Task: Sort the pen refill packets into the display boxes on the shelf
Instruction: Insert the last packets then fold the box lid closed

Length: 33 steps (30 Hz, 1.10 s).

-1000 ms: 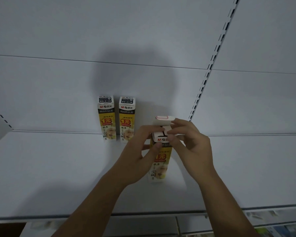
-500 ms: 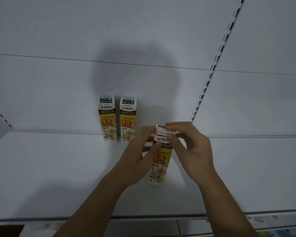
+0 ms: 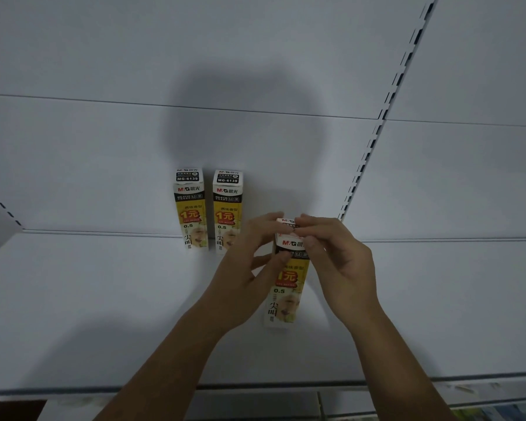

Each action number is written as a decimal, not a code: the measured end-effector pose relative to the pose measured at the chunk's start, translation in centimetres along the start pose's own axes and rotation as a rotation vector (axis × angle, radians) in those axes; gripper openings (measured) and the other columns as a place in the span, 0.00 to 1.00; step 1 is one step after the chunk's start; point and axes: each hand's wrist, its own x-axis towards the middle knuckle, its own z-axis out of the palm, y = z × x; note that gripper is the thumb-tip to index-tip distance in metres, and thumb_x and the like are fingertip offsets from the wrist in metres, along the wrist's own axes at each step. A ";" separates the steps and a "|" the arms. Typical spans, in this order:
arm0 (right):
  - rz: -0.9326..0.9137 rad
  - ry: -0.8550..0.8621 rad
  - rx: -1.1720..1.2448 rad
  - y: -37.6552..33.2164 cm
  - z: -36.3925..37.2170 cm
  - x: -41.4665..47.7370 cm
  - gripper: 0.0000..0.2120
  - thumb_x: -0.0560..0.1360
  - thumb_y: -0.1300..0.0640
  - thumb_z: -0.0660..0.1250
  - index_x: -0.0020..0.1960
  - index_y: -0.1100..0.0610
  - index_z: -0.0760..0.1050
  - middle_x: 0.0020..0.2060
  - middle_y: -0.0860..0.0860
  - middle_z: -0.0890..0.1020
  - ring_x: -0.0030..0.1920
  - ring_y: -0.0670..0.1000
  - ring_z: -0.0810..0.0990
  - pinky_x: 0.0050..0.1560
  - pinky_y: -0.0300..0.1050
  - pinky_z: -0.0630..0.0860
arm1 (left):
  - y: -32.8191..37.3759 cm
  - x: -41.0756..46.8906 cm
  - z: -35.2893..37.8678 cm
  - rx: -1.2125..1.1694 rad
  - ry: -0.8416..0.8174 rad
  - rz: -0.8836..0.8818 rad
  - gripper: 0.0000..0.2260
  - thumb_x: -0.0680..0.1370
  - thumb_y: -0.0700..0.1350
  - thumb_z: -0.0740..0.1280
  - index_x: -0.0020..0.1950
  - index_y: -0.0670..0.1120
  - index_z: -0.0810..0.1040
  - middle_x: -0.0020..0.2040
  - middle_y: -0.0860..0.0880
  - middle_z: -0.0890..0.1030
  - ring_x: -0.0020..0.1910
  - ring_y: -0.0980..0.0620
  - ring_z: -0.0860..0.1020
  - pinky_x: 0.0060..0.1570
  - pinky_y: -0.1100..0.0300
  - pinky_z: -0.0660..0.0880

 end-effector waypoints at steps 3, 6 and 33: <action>-0.028 0.015 -0.022 0.5 0.1 -0.4 0.09 0.83 0.58 0.65 0.58 0.52 0.83 0.61 0.46 0.83 0.70 0.53 0.78 0.65 0.64 0.78 | 0.0 0.0 0.0 0.024 0.013 0.018 0.13 0.83 0.48 0.66 0.67 0.58 0.75 0.74 0.57 0.71 0.72 0.54 0.74 0.62 0.62 0.79; -0.061 0.022 -0.043 0.7 0.6 -0.8 0.09 0.83 0.59 0.65 0.58 0.50 0.82 0.62 0.45 0.82 0.71 0.53 0.77 0.66 0.65 0.77 | -0.1 0.0 0.1 0.016 0.016 0.046 0.12 0.83 0.45 0.67 0.65 0.57 0.76 0.73 0.55 0.72 0.72 0.51 0.75 0.61 0.61 0.79; 0.321 -0.178 -0.150 2.5 2.2 -1.1 0.34 0.71 0.55 0.82 0.69 0.37 0.68 0.59 0.33 0.80 0.60 0.36 0.79 0.57 0.33 0.79 | -0.1 -0.5 -5.0 0.263 0.205 -0.045 0.14 0.78 0.48 0.73 0.63 0.57 0.78 0.58 0.61 0.82 0.55 0.56 0.83 0.48 0.62 0.83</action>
